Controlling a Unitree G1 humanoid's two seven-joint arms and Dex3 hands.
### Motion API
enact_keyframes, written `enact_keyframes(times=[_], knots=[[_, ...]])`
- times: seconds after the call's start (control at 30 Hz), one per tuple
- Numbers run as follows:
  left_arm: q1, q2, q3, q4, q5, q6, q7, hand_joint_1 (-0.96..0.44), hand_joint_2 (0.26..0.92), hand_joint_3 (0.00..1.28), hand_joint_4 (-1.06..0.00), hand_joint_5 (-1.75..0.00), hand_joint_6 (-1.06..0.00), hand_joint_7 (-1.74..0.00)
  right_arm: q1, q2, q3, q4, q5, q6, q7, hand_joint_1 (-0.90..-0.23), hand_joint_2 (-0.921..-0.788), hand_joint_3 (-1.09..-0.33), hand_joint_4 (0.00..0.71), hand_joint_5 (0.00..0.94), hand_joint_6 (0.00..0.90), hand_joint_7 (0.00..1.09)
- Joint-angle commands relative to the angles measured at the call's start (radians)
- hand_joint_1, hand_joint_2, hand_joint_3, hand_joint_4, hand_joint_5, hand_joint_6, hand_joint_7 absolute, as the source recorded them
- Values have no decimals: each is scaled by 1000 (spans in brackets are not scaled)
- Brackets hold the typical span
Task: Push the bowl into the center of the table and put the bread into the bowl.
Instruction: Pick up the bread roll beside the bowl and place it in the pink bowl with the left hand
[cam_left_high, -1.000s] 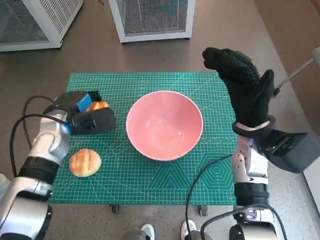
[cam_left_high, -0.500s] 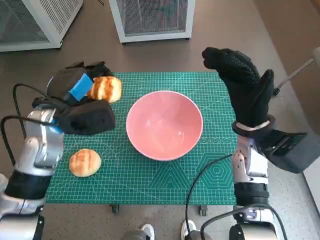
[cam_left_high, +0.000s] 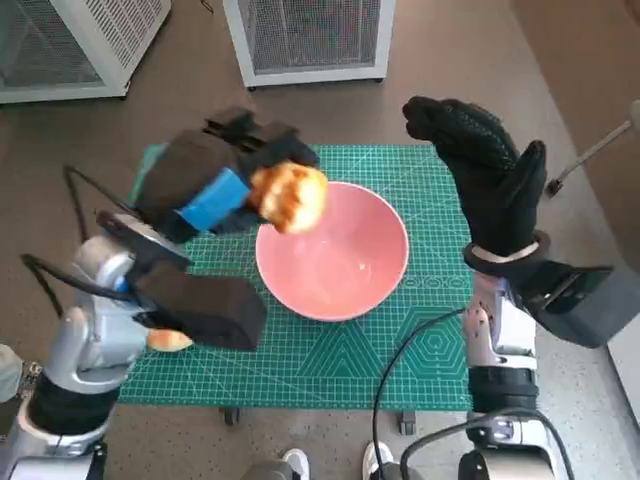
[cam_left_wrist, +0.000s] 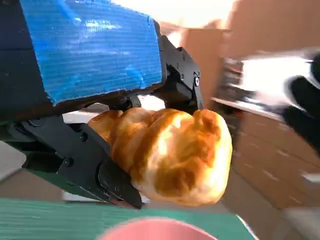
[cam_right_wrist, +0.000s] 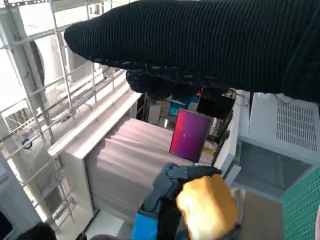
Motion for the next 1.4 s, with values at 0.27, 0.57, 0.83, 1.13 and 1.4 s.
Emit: enact_keyframes(times=[0.27, 0.57, 0.83, 1.13, 1.4], knots=[[-52, -52, -69, 120, 36, -81, -30, 1, 914, 7, -805, -1039, -678, -1109, 22, -13, -6, 7, 5, 11, 10, -636, -921, -694, 187, 1, 37, 401], [-51, -77, -93, 191, 55, -82, -53, 1, 920, 14, -791, -1076, -651, -1115, 29, -16, -7, -5, -1, 8, 2, -625, -921, -694, 187, 1, 35, 405], [-39, -86, -94, 192, 56, -29, -118, 1, 921, 81, -728, -1161, -561, -1185, 29, -17, -9, -2, -5, 1, -2, -620, -921, -693, 187, 1, 32, 405], [-44, -61, -102, 109, 66, 120, -319, -86, 733, 9, -39, -47, -148, -88, 26, -17, -10, 5, -7, -6, -4, -619, -921, -693, 187, 1, 31, 405], [-19, -52, -64, 38, 54, 145, -337, -248, 714, 3, -1, -2, -143, -36, 26, -14, -8, 4, -7, -6, -7, -619, -921, -695, 187, 0, 31, 406]])
